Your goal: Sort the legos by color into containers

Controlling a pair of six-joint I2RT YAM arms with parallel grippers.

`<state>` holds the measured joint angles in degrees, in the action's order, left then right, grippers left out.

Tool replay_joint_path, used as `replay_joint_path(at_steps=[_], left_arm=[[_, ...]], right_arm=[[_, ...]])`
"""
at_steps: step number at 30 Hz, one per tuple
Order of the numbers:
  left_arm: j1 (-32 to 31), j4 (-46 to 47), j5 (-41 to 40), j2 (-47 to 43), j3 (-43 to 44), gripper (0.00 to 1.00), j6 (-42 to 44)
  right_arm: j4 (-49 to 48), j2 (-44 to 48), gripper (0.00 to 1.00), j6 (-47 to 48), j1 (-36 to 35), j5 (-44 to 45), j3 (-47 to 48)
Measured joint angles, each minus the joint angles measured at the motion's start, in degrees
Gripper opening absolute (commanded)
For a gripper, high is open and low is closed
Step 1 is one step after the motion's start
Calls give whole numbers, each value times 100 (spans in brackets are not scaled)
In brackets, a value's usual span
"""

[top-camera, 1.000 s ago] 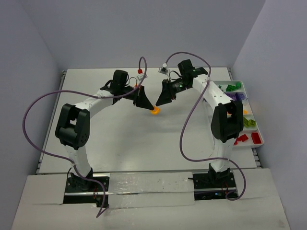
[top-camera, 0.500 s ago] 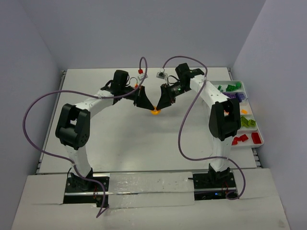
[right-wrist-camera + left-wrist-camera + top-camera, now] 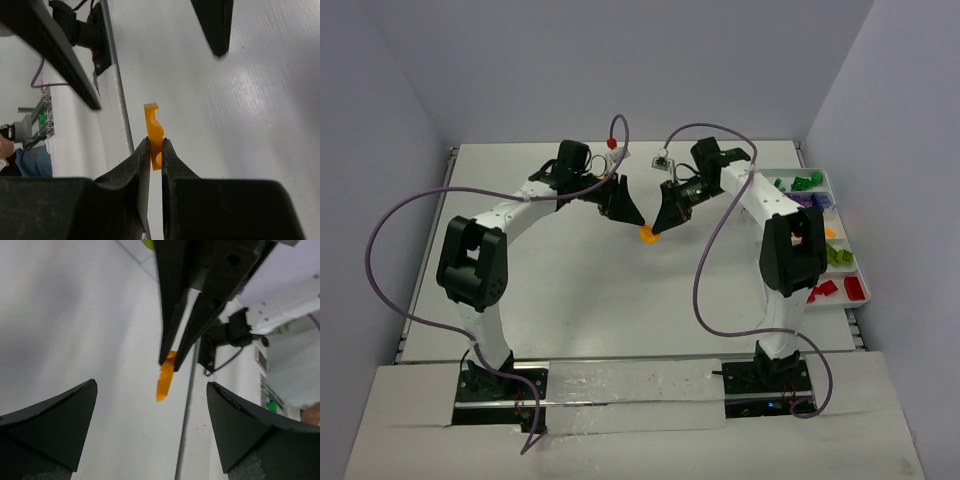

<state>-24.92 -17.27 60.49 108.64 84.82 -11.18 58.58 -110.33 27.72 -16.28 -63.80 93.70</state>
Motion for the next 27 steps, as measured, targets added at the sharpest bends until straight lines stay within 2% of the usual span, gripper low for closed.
replay_joint_path(at_steps=[4,7,13,16,22,27], left_arm=[[17,-403,-1277,-2,390,99,199],[20,-472,-2345,-14,452,99,311],[27,-455,-3863,-107,327,99,382],[63,-547,-4199,-93,405,99,378],[163,-662,-4313,-6,769,99,426],[179,-727,-4315,-4,780,99,514]], right_arm=[[188,386,0,184,781,231,-304],[349,692,0,369,1771,607,-511],[280,827,0,413,3392,1984,-607],[48,827,0,260,3788,2881,-606],[-559,718,0,-88,4143,4638,-453],[-1105,576,0,-247,4226,5611,-368]])
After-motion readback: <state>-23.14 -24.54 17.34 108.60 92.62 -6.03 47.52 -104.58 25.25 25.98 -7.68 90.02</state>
